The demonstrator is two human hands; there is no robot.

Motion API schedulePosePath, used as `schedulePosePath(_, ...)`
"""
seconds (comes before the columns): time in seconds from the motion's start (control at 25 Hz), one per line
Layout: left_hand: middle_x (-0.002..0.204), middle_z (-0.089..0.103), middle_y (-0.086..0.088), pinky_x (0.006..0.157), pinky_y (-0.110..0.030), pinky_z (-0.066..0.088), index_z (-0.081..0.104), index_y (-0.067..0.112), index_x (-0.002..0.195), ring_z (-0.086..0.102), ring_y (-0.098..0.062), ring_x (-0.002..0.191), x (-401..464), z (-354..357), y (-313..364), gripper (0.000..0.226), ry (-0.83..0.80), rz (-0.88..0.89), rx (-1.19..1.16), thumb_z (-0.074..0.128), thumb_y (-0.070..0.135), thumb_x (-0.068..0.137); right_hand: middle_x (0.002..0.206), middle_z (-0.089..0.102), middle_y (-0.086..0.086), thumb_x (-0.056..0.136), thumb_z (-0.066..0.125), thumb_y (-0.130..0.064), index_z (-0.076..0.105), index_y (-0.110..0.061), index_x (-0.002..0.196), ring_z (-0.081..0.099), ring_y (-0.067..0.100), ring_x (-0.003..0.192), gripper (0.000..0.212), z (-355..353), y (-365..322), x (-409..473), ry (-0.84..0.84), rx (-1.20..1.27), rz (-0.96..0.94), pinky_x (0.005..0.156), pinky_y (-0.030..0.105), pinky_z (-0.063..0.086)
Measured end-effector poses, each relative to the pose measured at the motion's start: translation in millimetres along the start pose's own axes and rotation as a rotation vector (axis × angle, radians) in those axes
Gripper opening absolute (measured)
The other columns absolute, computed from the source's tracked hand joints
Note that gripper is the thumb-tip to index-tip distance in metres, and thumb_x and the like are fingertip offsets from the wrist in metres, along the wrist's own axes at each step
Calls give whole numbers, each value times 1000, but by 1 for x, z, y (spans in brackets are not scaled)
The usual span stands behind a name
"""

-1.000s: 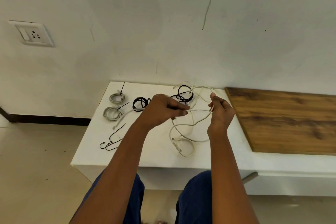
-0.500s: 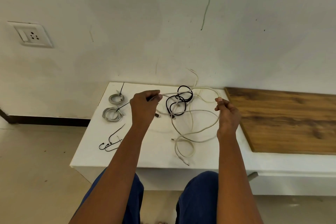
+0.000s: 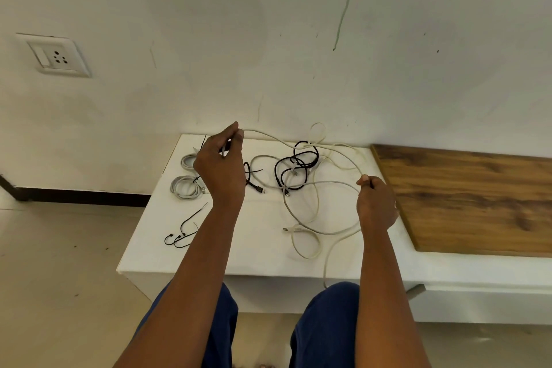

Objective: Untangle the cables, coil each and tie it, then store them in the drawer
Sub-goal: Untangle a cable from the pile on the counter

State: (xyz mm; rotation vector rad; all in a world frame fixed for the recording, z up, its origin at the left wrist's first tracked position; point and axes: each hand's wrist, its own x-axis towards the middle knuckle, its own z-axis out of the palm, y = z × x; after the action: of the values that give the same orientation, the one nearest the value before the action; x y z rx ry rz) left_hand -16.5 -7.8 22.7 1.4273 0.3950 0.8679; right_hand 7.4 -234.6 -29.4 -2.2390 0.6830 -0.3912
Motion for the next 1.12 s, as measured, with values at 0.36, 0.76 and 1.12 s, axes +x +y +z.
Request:
schedulePosePath(0.36, 94, 71, 0, 72, -13, 45, 71, 20, 98, 59, -3, 77, 0, 1, 20, 16, -58, 95, -195, 69, 12, 84, 104, 66, 7, 102, 28, -36, 63, -15, 109, 57, 27, 103, 41, -1, 7, -1, -137, -194, 30, 96, 40, 32)
schedulePosePath(0.76, 89, 71, 3, 63, -8, 43, 72, 15, 101, 54, 1, 60, -12, 11, 19, 19, -366, -15, -181, 69, 8, 84, 99, 67, 0, 96, 37, -21, 60, -18, 111, 58, 19, 95, 28, -4, -16, -18, -349, 443, -157, 82, 29, 44)
schedulePosePath(1.12, 82, 71, 10, 66, -8, 44, 73, 18, 95, 57, 4, 65, -22, 14, 19, 17, -509, -40, -185, 70, 7, 83, 72, 60, -19, 93, 48, -19, 67, -28, 95, 61, 11, 76, 21, 17, -36, -30, -247, 45, -392, 65, 27, 44)
